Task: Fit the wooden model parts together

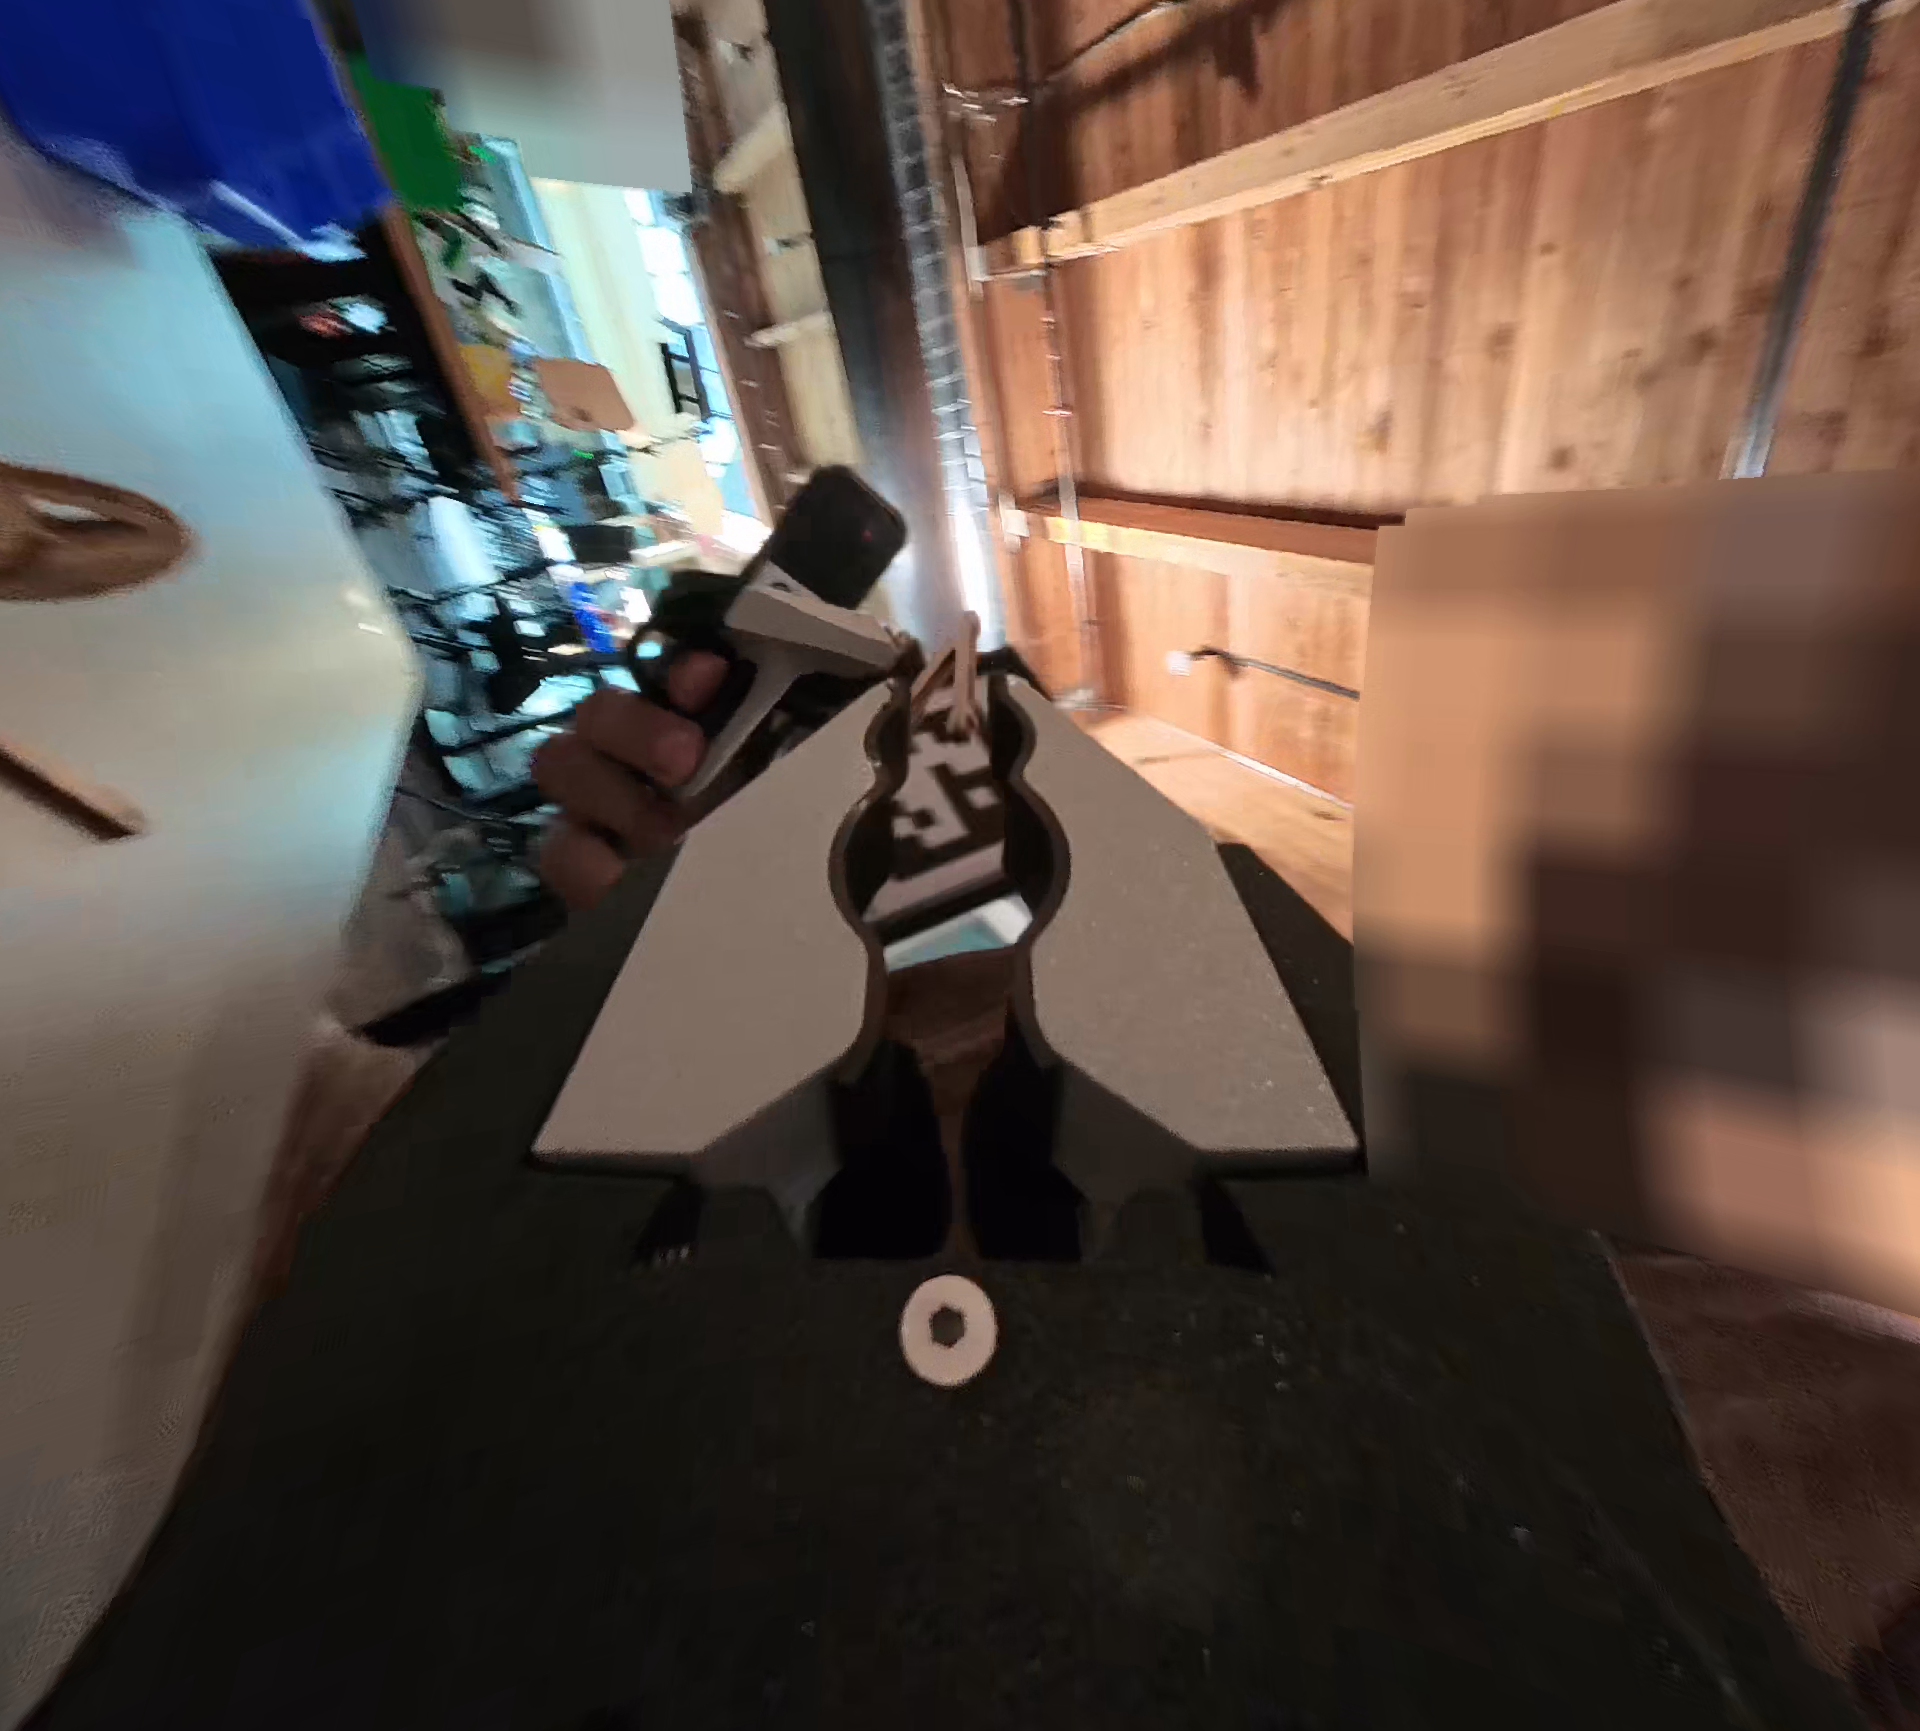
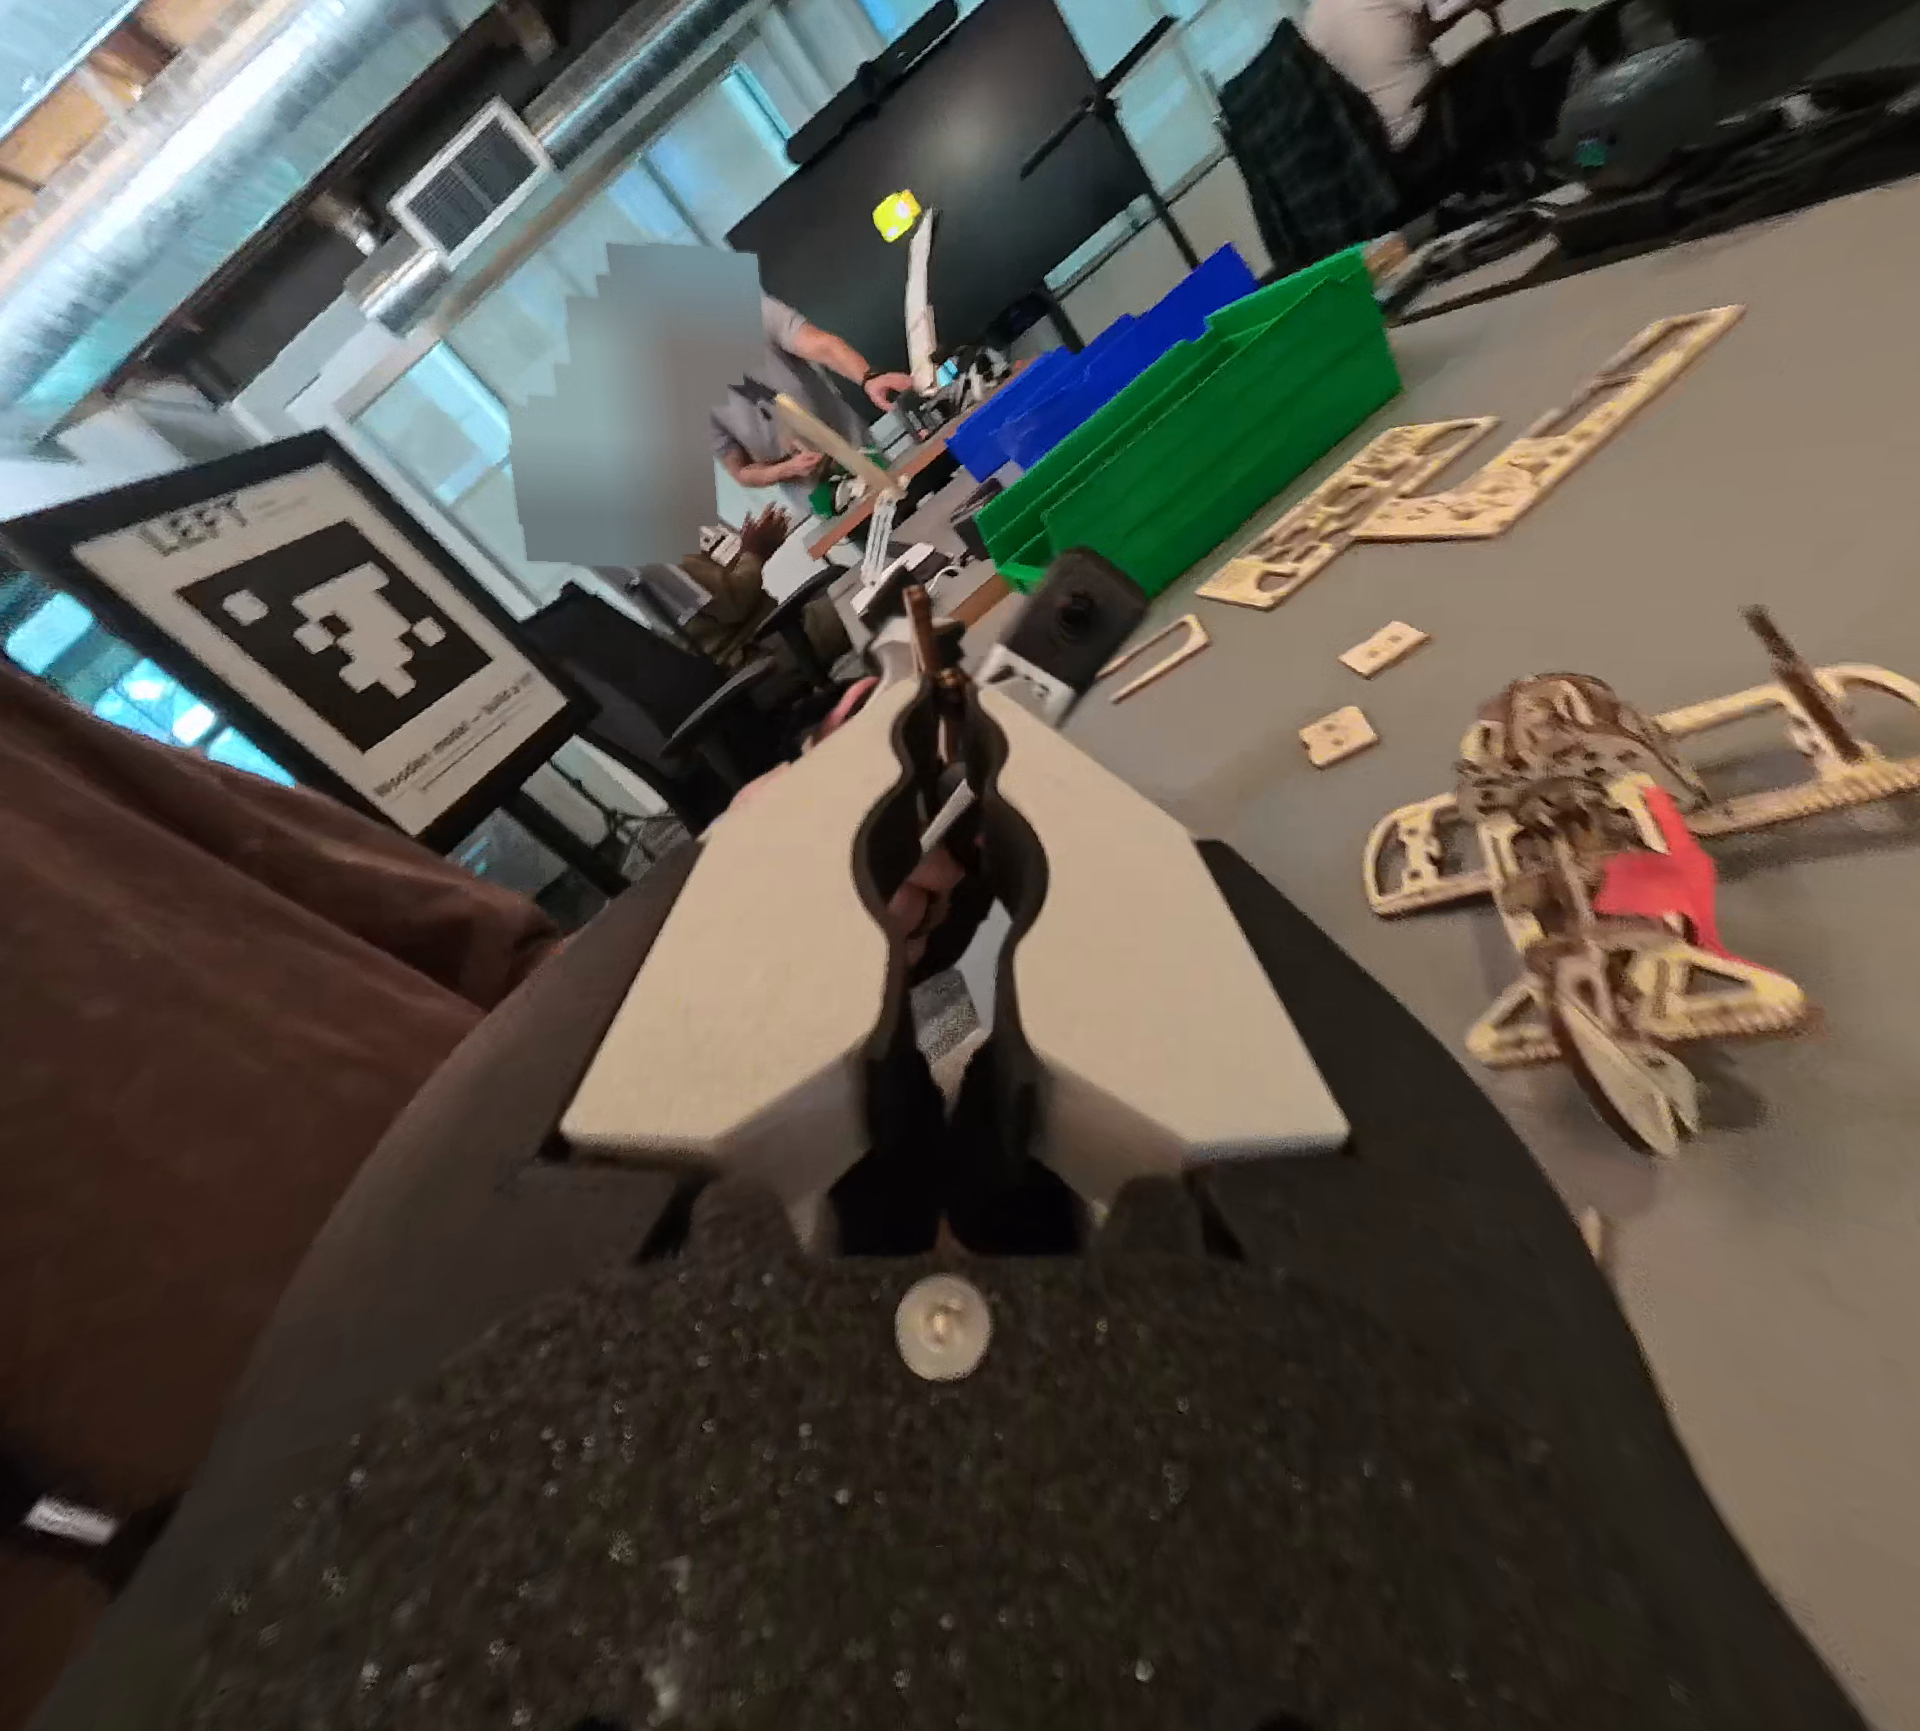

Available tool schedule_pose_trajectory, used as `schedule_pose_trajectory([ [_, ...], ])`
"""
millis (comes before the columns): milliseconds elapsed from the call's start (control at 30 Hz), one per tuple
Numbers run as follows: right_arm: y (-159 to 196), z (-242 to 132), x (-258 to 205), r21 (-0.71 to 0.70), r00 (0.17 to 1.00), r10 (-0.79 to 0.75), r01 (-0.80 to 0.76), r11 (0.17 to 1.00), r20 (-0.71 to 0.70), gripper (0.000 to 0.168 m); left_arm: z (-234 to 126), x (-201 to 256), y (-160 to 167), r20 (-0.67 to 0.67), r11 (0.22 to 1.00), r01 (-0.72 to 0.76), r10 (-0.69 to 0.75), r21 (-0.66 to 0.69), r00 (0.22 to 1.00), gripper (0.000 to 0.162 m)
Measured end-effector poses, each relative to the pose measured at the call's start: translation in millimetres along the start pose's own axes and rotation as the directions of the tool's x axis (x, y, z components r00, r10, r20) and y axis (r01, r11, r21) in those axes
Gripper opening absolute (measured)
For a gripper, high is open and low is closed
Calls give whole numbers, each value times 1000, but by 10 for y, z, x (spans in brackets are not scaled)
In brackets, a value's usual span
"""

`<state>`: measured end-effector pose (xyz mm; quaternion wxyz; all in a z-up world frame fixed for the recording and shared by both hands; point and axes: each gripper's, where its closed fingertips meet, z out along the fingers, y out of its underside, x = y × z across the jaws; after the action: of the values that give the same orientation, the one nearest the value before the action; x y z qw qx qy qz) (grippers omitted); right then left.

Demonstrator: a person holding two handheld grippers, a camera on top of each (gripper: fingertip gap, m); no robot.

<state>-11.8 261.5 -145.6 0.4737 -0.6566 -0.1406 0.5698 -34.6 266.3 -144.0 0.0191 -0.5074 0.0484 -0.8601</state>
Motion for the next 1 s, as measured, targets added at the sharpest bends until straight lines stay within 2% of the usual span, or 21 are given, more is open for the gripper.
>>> schedule_pose_trajectory([
  [67, -20, -79, 174, 4, 993, 105, -105, 994, -61, 2, -82, -82, -90, 127, 994, -107, 106, 3, 986, 16],
  [133, -39, -134, 286, 15, 961, 268, -267, 963, -69, 2, -154, -222, -156, 305, 967, -249, 252, -50, 918, 26],
  [200, -24, -155, 357, 24, 937, 343, -342, 939, -69, 2, -201, -361, -165, 462, 901, -391, 433, -188, 774, 27],
  [267, 35, -155, 420, 14, 938, 326, -327, 945, -114, 2, -195, -428, -156, 530, 794, -506, 604, -337, 595, 29],
  [300, 66, -144, 430, 2, 941, 313, -315, 949, -132, 2, -167, -432, -137, 530, 739, -547, 669, -394, 522, 29],
  [400, 136, -106, 450, -29, 946, 268, -278, 960, -185, 2, -79, -429, -66, 498, 614, -612, 781, -498, 377, 29],
  [500, 177, -66, 430, -54, 949, 237, -253, 966, -206, 2, -91, -533, -45, 450, 423, -616, 885, -664, 122, 46],
  [600, 198, -37, 397, -66, 953, 226, -243, 968, -203, 2, -69, -616, 9, 369, 263, -580, 927, -771, -71, 48],
  [700, 223, -22, 368, -75, 953, 233, -251, 965, -193, 2, -54, -664, 37, 320, 176, -542, 929, -822, -184, 48],
  [800, 241, -16, 331, -80, 953, 245, -262, 962, -176, 2, -56, -642, 16, 281, 100, -517, 916, -850, -285, 40],
  [1000, 282, -38, 290, -98, 955, 246, -264, 960, -163, 2, -71, -670, 32, 259, 81, -491, 915, -868, -308, 32],
])
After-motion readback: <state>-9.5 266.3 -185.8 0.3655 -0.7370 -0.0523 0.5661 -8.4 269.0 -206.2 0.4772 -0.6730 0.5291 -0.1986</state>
